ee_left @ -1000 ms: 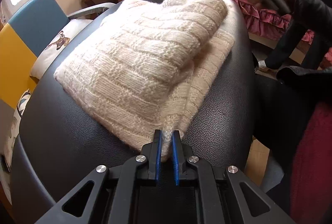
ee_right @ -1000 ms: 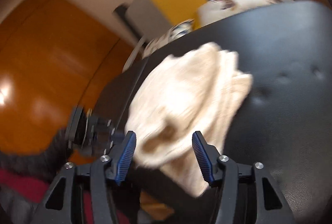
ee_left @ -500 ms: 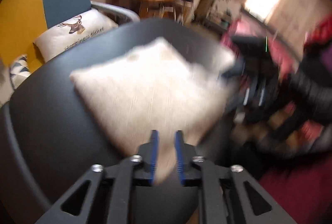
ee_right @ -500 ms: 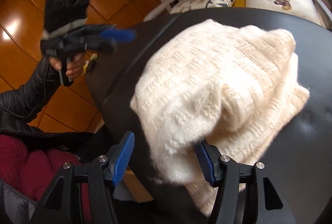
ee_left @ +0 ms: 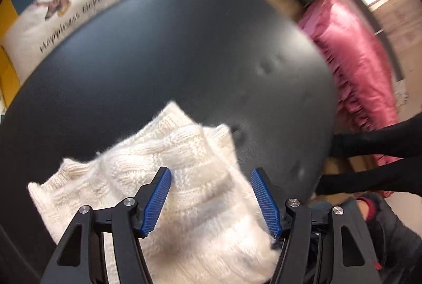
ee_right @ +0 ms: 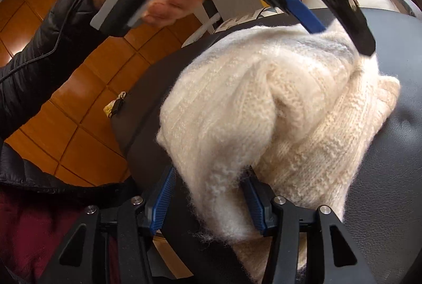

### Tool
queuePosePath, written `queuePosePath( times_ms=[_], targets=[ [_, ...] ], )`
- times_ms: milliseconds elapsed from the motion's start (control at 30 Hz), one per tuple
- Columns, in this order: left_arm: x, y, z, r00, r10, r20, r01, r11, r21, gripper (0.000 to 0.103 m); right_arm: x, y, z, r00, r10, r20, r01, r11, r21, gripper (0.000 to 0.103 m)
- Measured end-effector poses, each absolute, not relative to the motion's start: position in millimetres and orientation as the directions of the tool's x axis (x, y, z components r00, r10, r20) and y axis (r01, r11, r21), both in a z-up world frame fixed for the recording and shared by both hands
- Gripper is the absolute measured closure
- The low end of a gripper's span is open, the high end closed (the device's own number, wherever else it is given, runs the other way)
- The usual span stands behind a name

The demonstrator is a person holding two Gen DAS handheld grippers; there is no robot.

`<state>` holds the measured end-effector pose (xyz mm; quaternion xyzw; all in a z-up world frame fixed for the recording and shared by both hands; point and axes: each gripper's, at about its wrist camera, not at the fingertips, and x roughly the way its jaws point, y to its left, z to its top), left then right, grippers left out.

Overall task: Fold clothes
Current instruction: 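Grasp the sweater edge with the left gripper and lift it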

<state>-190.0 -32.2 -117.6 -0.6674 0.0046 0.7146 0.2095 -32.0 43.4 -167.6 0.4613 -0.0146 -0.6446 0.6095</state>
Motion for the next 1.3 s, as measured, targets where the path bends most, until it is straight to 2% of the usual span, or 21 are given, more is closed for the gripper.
queuePosePath(
  times_ms=[133, 200, 267, 300, 367, 433, 600, 733, 767, 833, 900, 1033, 1200, 1267, 1300],
  targets=[
    [-193, -18, -138, 0.016, 0.189, -0.982, -0.298, -0.937, -0.185, 0.040, -31, 43, -176, 0.169, -0.820, -0.546, 0.768, -0.238, 0.594, 0.045],
    [-189, -18, -138, -0.013, 0.172, -0.985, -0.289, -0.944, -0.161, 0.048, -28, 43, -178, 0.165, -0.821, -0.547, 0.791, -0.221, 0.571, 0.045],
    [-185, -23, -135, -0.045, 0.174, -0.984, -0.268, -0.951, -0.156, 0.069, -22, 40, -177, 0.157, -0.807, -0.569, 0.825, -0.209, 0.525, 0.045],
    [-183, -29, -132, -0.061, 0.196, -0.979, -0.243, -0.954, -0.176, 0.073, -22, 39, -176, 0.156, -0.800, -0.579, 0.827, -0.215, 0.519, 0.046],
    [-175, -42, -125, -0.097, 0.254, -0.962, -0.198, -0.953, -0.231, 0.086, -23, 40, -172, 0.154, -0.792, -0.591, 0.814, -0.237, 0.530, 0.053],
    [-164, -54, -116, -0.131, 0.299, -0.945, -0.174, -0.946, -0.275, 0.088, -23, 37, -168, 0.134, -0.782, -0.609, 0.825, -0.253, 0.505, 0.085],
    [-135, -81, -82, -0.222, 0.409, -0.885, -0.160, -0.911, -0.381, 0.090, -11, 34, -134, 0.128, -0.777, -0.617, 0.867, -0.215, 0.450, 0.096],
    [-108, -105, -33, -0.347, 0.533, -0.772, -0.184, -0.845, -0.501, 0.090, -2, 58, -76, 0.148, -0.869, -0.473, 0.883, -0.099, 0.459, 0.097],
    [-106, -114, -22, -0.381, 0.569, -0.729, -0.195, -0.820, -0.539, 0.090, -2, 63, -71, 0.149, -0.876, -0.459, 0.882, -0.092, 0.462, 0.097],
    [-110, -124, -10, -0.422, 0.633, -0.649, -0.212, -0.765, -0.609, 0.090, -5, 66, -91, 0.158, -0.854, -0.497, 0.854, -0.135, 0.503, 0.097],
    [-131, -117, -13, -0.427, 0.646, -0.633, -0.226, -0.754, -0.617, 0.090, -4, 70, -125, 0.171, -0.829, -0.533, 0.814, -0.186, 0.550, 0.097],
    [-152, -74, -53, -0.334, 0.670, -0.663, -0.241, -0.740, -0.628, 0.090, 3, 85, -176, 0.150, -0.811, -0.566, 0.745, -0.284, 0.604, 0.097],
    [-160, -20, -86, -0.240, 0.736, -0.633, -0.251, -0.677, -0.692, 0.090, 17, 109, -180, 0.055, -0.849, -0.526, 0.727, -0.327, 0.604, 0.097],
    [-154, -11, -89, -0.229, 0.771, -0.594, -0.264, -0.637, -0.725, 0.090, 24, 114, -179, 0.026, -0.848, -0.529, 0.746, -0.336, 0.575, 0.093],
    [-153, -7, -89, -0.219, 0.788, -0.576, -0.272, -0.616, -0.739, 0.090, 25, 115, -186, 0.021, -0.844, -0.537, 0.737, -0.349, 0.578, 0.087]
  ],
)
